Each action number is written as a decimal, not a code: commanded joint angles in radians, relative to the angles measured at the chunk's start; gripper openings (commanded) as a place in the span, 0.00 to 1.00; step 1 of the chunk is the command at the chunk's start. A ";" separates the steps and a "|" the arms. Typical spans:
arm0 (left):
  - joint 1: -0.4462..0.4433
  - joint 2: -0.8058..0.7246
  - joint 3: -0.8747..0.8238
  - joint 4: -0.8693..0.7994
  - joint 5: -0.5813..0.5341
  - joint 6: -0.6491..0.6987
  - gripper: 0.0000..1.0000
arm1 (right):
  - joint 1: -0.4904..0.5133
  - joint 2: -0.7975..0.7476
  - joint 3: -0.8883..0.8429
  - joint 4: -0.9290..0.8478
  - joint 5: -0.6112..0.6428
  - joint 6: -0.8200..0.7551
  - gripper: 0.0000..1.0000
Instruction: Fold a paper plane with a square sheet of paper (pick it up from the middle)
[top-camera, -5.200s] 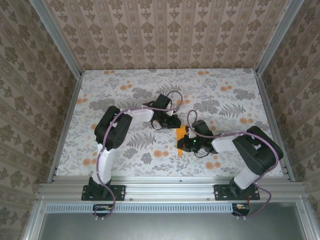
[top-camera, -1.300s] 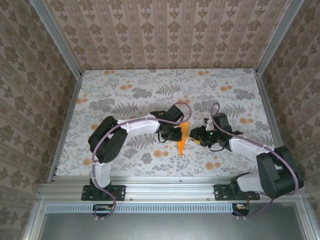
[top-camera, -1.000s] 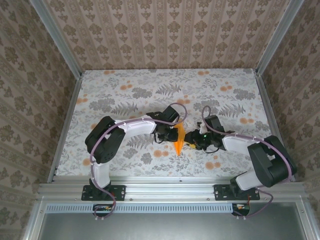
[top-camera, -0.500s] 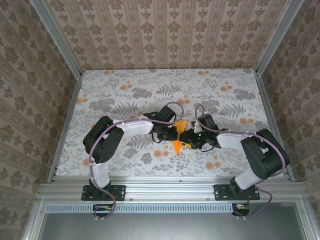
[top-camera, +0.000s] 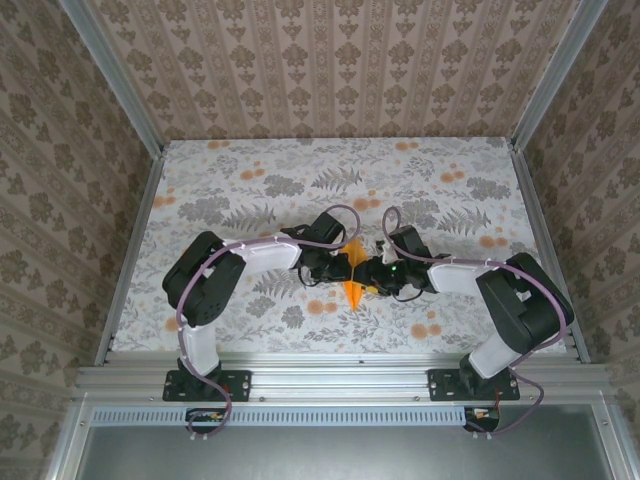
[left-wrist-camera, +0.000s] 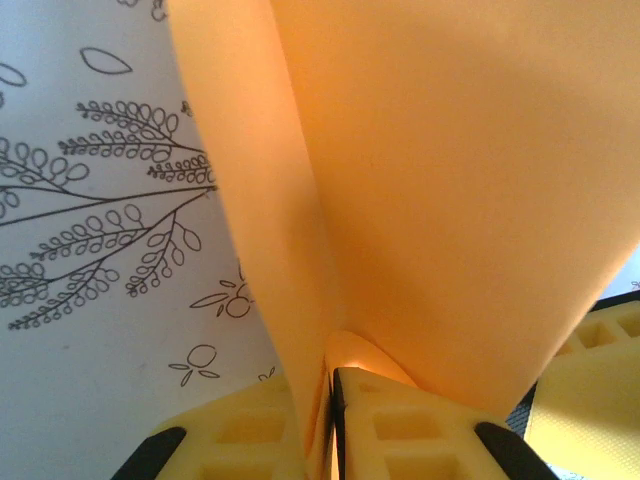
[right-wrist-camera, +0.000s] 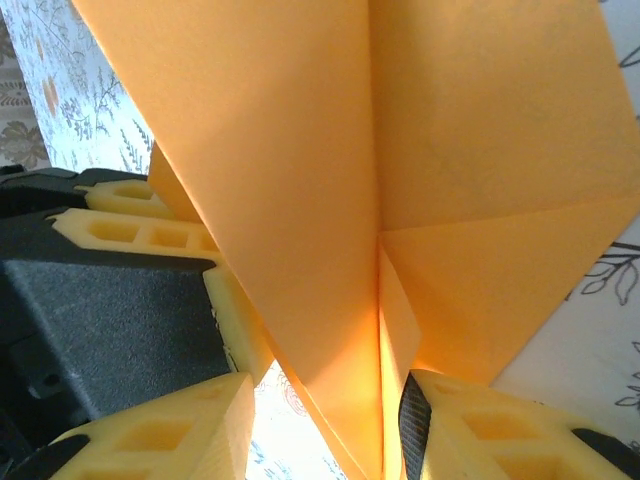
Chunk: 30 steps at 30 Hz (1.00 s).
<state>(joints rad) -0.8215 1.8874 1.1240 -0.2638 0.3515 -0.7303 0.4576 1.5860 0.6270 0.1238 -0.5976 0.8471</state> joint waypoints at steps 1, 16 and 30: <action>0.007 -0.040 -0.014 0.046 0.034 -0.026 0.14 | 0.019 0.010 0.024 -0.041 -0.004 -0.039 0.45; 0.034 -0.065 -0.039 0.120 0.111 -0.074 0.14 | 0.059 -0.002 0.066 -0.182 0.075 -0.127 0.43; 0.039 -0.083 -0.048 0.131 0.131 -0.085 0.15 | 0.061 -0.054 0.050 -0.191 0.099 -0.123 0.41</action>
<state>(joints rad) -0.7895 1.8256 1.0801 -0.1532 0.4580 -0.7940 0.5137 1.5425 0.6857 -0.0601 -0.5224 0.7280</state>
